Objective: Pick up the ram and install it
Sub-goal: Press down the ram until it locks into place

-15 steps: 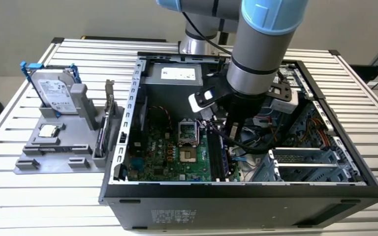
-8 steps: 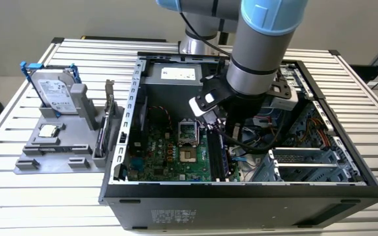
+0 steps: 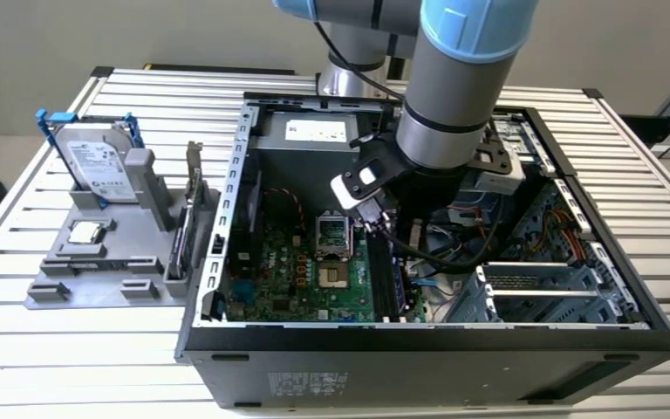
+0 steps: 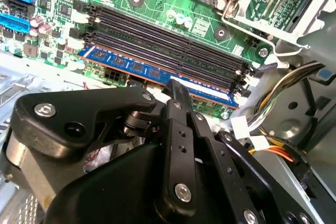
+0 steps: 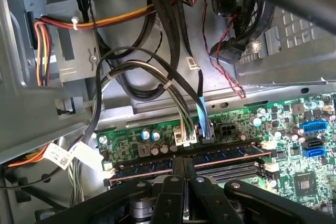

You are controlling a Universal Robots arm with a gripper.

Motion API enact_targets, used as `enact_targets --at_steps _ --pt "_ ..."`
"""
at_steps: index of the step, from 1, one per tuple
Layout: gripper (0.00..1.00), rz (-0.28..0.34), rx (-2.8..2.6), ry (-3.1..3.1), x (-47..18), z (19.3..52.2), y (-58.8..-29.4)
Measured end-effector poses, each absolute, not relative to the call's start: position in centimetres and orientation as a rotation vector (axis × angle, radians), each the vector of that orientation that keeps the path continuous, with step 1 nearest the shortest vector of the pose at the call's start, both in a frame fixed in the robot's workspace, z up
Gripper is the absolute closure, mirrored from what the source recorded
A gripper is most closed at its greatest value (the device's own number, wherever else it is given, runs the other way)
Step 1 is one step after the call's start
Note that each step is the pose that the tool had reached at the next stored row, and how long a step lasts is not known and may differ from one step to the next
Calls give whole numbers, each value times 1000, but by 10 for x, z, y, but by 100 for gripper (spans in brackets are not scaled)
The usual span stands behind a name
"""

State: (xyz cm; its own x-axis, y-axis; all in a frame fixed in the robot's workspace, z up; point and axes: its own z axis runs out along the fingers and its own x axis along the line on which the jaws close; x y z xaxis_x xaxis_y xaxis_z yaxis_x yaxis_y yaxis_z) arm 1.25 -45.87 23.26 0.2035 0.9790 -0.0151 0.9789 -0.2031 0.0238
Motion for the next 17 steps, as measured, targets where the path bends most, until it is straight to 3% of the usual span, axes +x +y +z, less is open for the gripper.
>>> enact_targets --at_steps 17 --pt "100 2 2409 1975 12 223 -459"
